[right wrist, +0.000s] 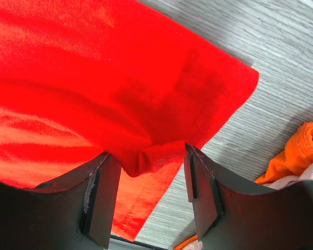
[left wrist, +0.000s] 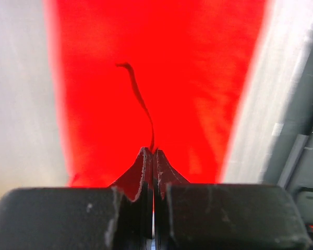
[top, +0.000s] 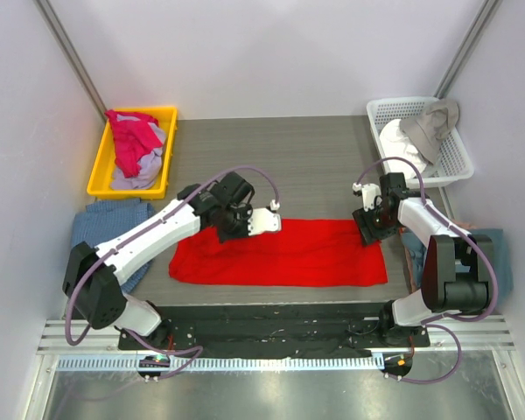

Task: Fold and stack the t-shirts
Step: Fold the other side of the tshirt into a rectangle

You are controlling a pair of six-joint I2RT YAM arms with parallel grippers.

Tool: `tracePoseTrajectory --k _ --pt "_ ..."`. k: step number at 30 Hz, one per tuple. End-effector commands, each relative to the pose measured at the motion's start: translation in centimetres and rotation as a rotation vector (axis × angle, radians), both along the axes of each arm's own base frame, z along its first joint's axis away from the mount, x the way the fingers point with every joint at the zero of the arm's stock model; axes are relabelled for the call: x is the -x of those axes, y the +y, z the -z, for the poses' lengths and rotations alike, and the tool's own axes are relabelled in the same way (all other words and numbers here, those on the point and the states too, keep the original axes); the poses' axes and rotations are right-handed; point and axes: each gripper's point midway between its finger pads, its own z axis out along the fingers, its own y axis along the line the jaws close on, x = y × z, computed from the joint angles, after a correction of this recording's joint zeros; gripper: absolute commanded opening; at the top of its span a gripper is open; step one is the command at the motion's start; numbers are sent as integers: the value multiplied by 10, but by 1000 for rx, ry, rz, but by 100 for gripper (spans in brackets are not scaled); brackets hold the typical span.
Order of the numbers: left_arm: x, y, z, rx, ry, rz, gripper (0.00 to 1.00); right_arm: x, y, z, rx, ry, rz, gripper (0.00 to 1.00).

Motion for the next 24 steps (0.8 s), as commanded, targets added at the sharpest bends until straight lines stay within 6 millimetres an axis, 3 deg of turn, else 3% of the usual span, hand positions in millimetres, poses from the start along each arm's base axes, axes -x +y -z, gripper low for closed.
tracePoseTrajectory --k 1,4,6,14,17,24 --pt "-37 15 -40 -31 -163 -19 0 -5 4 -6 -15 -39 -7 58" --pt "-48 16 -46 -46 -181 -30 0 -5 4 -7 -15 -44 -8 58" --pt "-42 15 -42 -47 -144 -21 0 -4 3 -8 -10 -50 -10 58" --pt "13 16 20 -64 104 4 0 -3 2 -4 -4 -45 -12 58" --pt "32 14 29 -52 179 22 0 -6 2 -5 -5 -43 -10 58" --pt "51 8 30 -65 229 50 0 -4 2 -1 -6 -29 -8 58"
